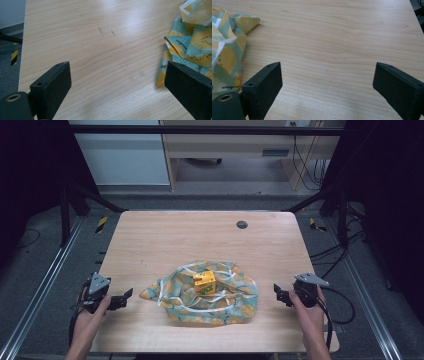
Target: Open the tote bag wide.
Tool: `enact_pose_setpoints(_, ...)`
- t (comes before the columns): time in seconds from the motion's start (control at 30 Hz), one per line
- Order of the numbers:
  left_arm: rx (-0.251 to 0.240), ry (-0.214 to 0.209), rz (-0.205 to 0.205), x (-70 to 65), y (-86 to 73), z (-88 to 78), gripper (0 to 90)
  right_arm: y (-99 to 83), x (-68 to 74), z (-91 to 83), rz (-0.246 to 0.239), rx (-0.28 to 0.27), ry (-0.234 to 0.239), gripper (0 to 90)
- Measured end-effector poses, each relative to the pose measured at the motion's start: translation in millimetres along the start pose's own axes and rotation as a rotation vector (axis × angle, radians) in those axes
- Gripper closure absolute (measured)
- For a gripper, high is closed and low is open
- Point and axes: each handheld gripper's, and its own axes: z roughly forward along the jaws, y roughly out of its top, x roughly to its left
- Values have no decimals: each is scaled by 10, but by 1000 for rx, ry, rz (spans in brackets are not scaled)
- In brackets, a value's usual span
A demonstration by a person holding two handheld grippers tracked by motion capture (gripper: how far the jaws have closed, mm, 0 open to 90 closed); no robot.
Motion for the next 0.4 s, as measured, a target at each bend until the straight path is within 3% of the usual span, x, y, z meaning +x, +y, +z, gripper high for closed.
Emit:
enact_pose_setpoints(0.1,7,9,8,2,-42,-8,67,-34,27,28,-45,18,-14,91)
enact_pose_setpoints(0.17,14,20,24,-6,-51,-37,67,-59,54,19,-63,-7,-13,101)
enact_pose_setpoints(0.3,28,50,80,-13,-52,-101,60,-111,95,-11,-104,4,-6,98)
enact_pose_setpoints(0.4,17,44,58,-11,-55,-124,60,-120,110,-44,-99,-10,-9,97)
